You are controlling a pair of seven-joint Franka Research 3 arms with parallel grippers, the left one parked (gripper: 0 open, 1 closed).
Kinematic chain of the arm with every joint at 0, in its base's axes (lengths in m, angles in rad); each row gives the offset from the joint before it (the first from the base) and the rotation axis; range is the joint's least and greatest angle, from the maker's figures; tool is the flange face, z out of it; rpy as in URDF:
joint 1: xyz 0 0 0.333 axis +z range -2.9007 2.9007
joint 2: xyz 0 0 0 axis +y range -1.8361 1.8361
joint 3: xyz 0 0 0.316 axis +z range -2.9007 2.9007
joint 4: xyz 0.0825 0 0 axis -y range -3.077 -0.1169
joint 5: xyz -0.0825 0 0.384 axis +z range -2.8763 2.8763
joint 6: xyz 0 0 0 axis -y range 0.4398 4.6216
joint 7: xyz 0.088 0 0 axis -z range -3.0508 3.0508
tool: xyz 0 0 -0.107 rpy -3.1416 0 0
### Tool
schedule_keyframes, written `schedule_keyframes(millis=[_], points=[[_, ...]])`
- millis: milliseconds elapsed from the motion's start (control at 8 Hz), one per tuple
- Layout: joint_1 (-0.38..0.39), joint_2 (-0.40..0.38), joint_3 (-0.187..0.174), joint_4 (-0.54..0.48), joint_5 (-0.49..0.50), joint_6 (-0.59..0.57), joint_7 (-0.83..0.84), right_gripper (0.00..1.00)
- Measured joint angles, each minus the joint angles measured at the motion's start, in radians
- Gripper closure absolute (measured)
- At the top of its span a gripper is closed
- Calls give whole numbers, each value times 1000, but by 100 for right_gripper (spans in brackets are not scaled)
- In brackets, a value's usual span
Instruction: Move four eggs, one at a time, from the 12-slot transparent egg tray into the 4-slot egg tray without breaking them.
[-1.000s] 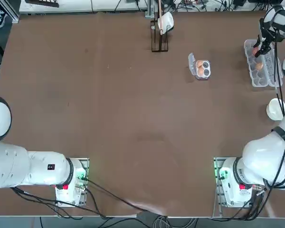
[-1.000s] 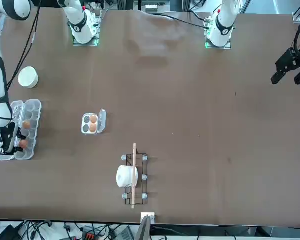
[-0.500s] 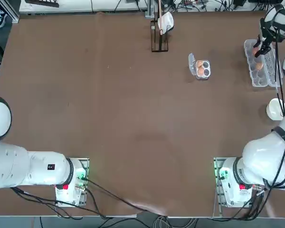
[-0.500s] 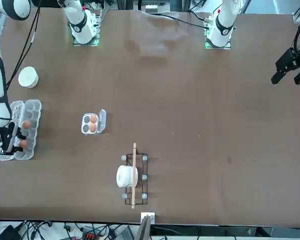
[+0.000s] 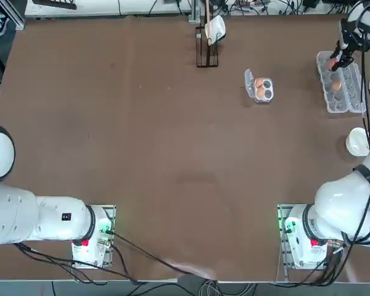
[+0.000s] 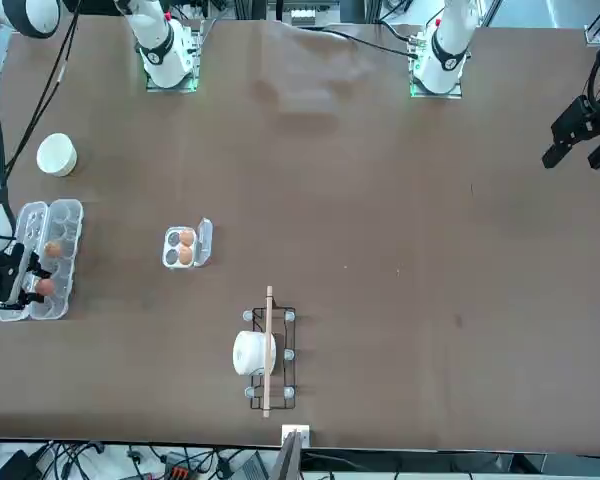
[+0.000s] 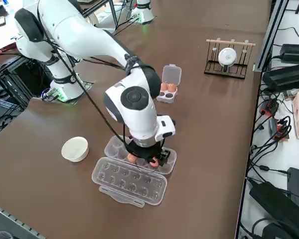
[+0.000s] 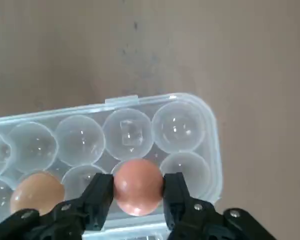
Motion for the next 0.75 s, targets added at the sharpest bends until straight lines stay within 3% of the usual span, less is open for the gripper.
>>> schedule_keyframes(millis=[375,750], points=[[14,-91,5,25,-3,-132,90,43],[109,-200,12,27,-36,-370,417,43]])
